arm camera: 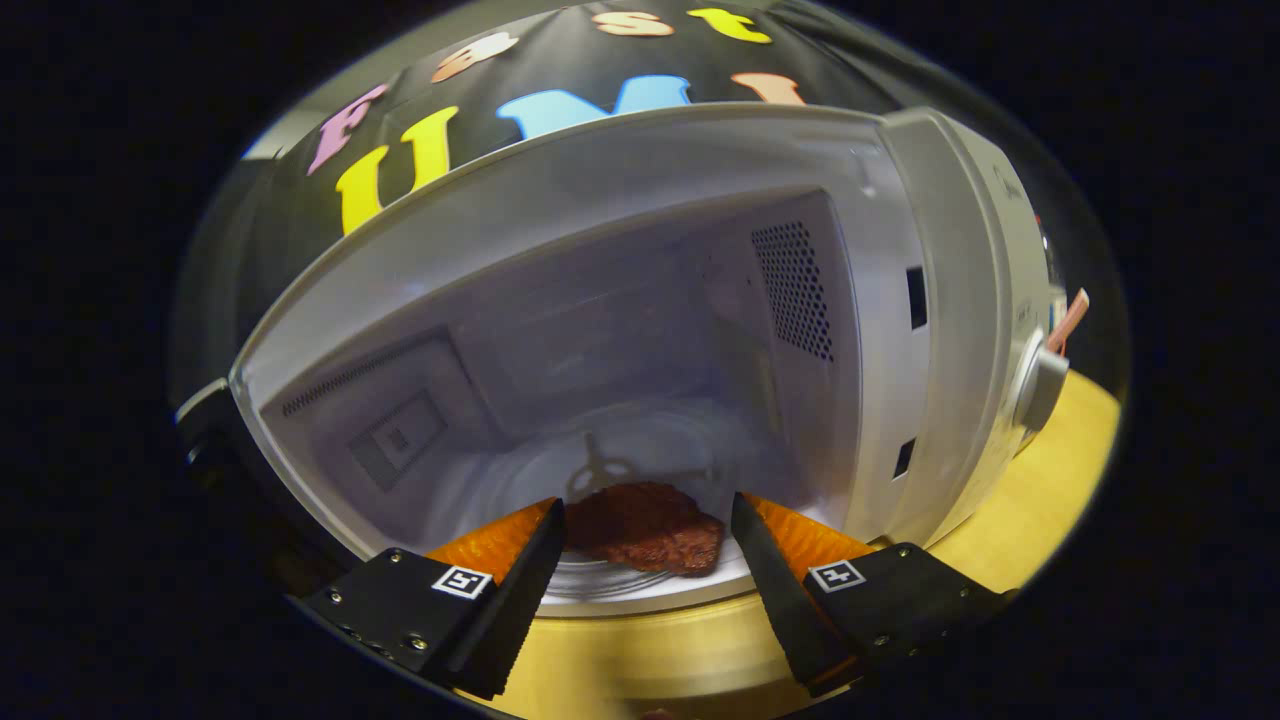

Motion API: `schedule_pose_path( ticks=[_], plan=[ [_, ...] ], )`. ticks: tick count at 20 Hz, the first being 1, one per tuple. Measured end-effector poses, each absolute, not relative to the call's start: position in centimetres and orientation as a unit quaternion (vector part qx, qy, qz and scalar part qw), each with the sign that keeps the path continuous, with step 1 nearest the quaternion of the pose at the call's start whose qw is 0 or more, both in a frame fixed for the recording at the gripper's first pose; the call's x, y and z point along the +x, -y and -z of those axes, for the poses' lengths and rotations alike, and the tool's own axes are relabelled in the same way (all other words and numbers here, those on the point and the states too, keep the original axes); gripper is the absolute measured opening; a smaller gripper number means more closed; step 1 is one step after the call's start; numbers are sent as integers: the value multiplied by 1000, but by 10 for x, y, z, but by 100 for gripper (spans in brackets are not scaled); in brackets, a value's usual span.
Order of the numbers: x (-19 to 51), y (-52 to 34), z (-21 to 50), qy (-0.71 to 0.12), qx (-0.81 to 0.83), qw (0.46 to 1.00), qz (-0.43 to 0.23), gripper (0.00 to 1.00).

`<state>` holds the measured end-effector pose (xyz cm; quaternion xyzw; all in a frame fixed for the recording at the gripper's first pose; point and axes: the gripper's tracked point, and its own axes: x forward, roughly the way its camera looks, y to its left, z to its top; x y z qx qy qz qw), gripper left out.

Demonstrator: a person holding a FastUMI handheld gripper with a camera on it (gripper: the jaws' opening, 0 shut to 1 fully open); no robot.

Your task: Open the microwave, put the food inside, and close the microwave door.

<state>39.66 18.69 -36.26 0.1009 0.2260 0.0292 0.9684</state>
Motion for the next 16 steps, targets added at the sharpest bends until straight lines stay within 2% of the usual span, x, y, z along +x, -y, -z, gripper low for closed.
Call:
schedule_pose_path(
  ticks=[3,8,16],
  plan=[
    [391,-190,345,-199,42,978,-50,99],
    [363,-195,307,-184,32,979,-77,99],
    [277,-192,206,-146,50,983,-101,99]
  ],
)
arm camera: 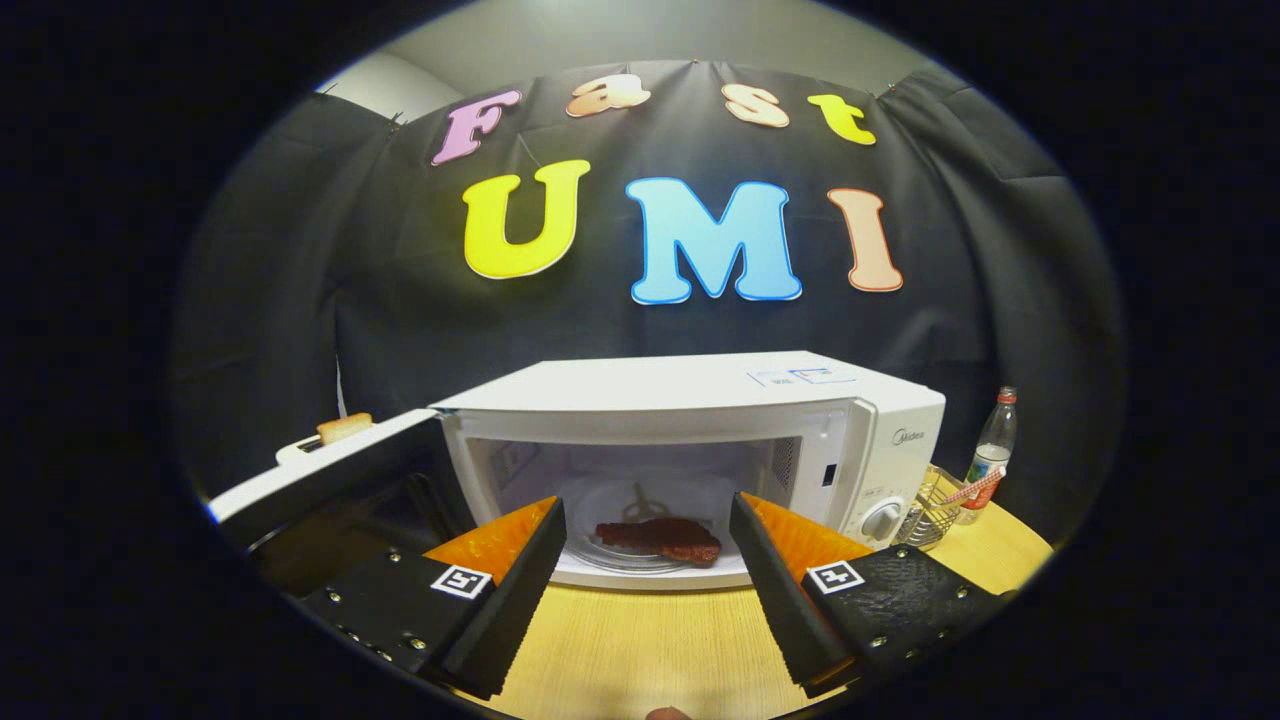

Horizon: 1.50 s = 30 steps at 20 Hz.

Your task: Open the microwave, put the food inside, and close the microwave door.

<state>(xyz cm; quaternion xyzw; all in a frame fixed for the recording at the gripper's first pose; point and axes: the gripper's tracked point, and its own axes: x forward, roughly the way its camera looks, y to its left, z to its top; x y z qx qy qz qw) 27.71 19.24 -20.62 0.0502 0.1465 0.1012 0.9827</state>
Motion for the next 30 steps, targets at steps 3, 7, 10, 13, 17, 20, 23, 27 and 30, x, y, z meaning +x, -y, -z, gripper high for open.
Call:
schedule_pose_path(
  ticks=[3,7,10,13,17,20,23,27,30],
  plan=[
    [240,-200,175,-140,62,981,-123,99],
    [192,-213,143,-129,60,979,-144,99],
    [158,-232,122,-115,59,976,-173,99],
    [126,-256,108,-114,71,970,-201,99],
    [84,-295,96,-113,88,958,-247,99],
    [55,-324,92,-111,88,948,-284,99],
    [30,-348,88,-108,87,939,-315,99],
    [0,-374,90,-117,95,924,-351,99],
    [-19,-394,96,-132,96,910,-380,99]
  ],
)
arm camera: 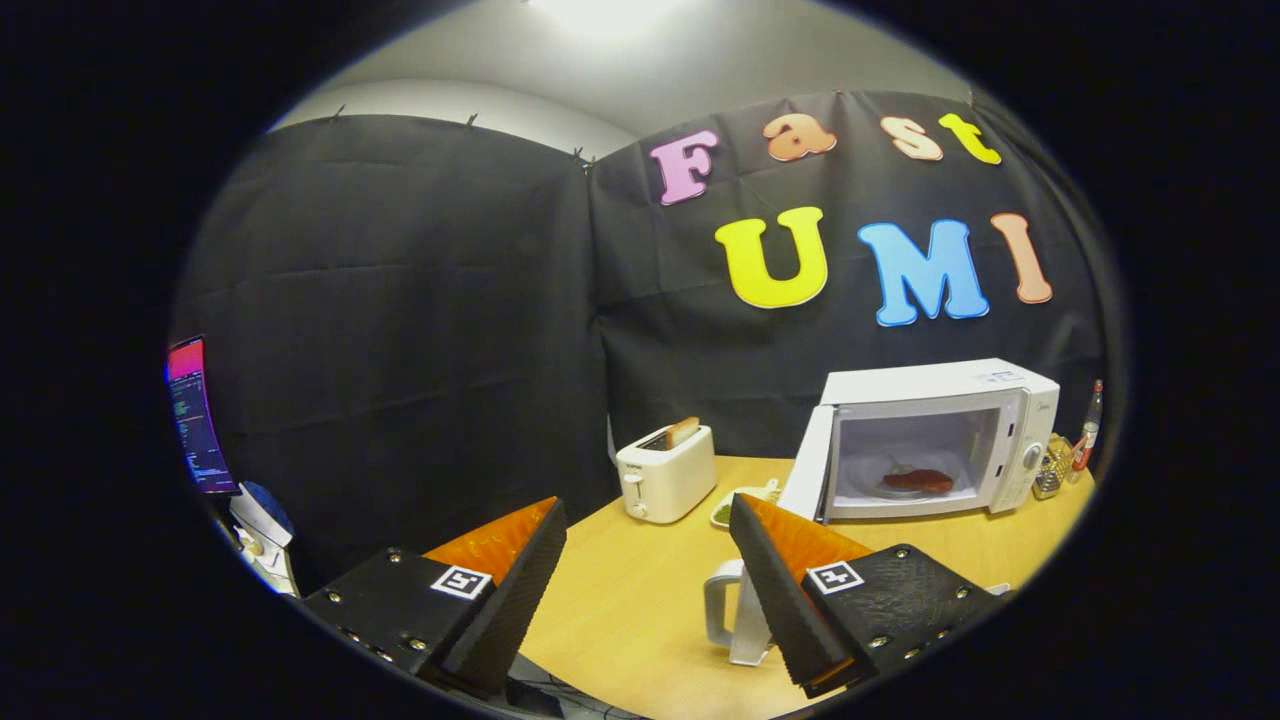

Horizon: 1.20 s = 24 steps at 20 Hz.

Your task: Open the microwave, put the food inside, and close the microwave door.

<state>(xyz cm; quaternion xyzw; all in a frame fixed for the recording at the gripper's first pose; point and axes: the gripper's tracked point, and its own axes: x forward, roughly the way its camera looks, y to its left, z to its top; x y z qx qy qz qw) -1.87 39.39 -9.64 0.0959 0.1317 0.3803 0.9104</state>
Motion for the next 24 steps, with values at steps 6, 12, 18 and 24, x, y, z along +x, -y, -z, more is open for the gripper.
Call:
schedule_pose_path(
  ticks=[6,12,18,24],
  plan=[
    [-23,-416,144,-188,95,896,-392,90],
    [9,-402,193,-254,89,898,-347,15],
    [21,-381,200,-258,86,903,-333,1],
    [36,-333,211,-271,93,909,-304,1]
  ],
)
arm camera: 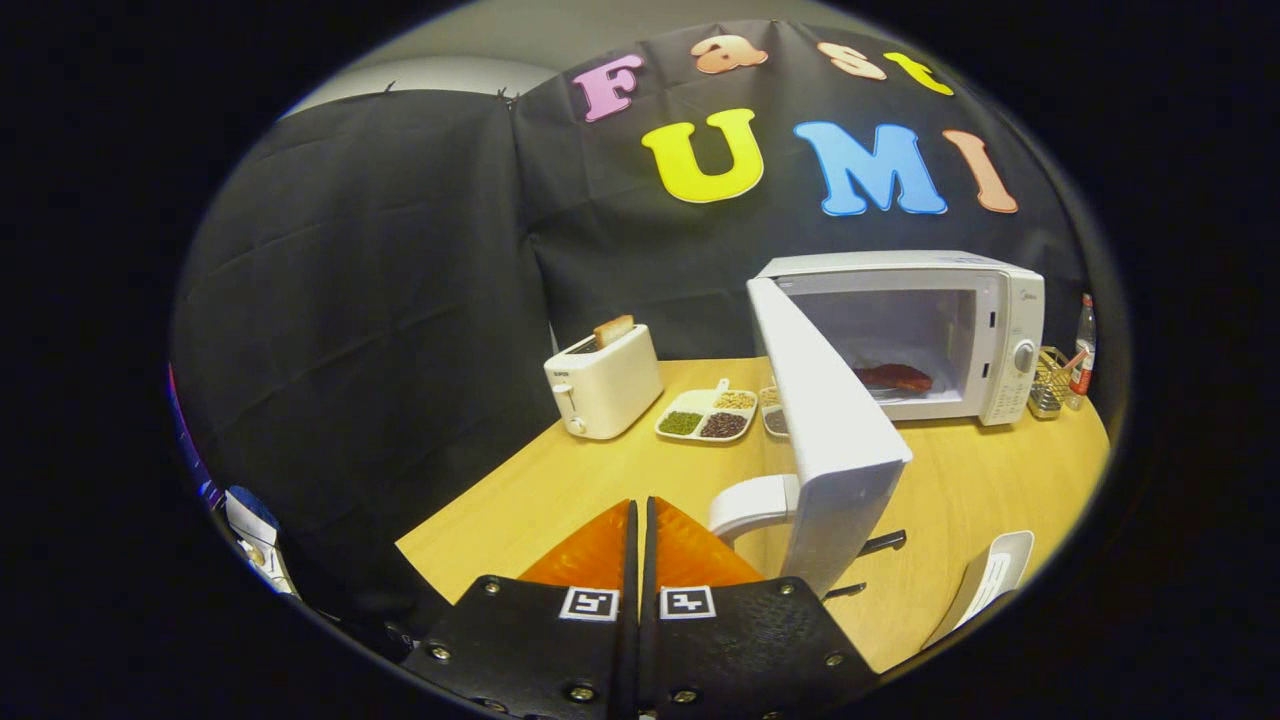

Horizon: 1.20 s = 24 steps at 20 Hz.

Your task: Open the microwave, put the food inside, and close the microwave door.

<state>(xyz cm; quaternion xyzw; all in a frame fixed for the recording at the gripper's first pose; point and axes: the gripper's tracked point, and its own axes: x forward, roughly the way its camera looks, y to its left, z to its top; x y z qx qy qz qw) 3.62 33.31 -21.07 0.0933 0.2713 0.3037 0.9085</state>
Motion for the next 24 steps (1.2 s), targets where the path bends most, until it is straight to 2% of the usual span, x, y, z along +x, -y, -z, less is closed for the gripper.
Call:
schedule_pose_path(
  ticks=[12,24],
  plan=[
    [99,-240,232,-278,74,930,-228,1],
    [171,-199,255,-287,70,938,-183,1]
  ],
)
